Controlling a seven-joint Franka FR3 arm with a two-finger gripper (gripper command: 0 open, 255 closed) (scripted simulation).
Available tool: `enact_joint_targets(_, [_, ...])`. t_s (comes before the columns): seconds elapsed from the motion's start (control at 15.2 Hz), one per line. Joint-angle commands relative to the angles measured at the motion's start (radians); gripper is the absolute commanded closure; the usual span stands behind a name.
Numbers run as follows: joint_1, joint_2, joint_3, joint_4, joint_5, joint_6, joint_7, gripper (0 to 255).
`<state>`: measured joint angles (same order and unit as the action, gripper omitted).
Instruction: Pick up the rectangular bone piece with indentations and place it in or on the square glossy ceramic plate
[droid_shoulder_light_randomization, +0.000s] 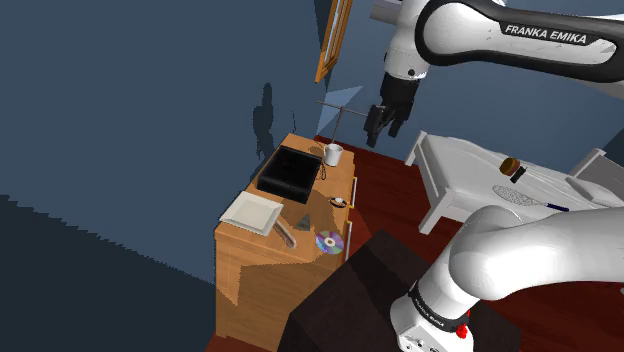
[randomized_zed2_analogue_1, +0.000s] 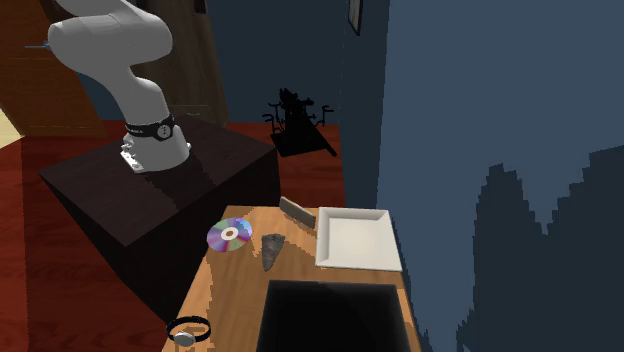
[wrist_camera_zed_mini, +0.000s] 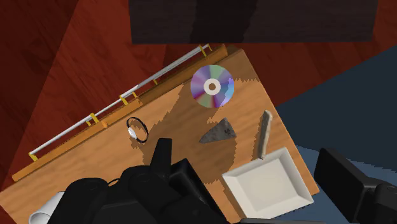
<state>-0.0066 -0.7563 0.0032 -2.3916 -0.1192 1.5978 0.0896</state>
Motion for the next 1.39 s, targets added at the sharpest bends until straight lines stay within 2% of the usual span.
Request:
enact_joint_targets(0.0, [0.000, 0.000, 0.000, 0.000, 0.000, 0.000, 0.000, 0])
enact_joint_targets(0.66, [0.018, 0.135, 0.020, -0.230, 0.027, 0.389, 0.074, 0])
enact_joint_targets(1.32, [0.027, 0.462, 0.052, -0.307, 0.029, 0.818, 0.155, 0])
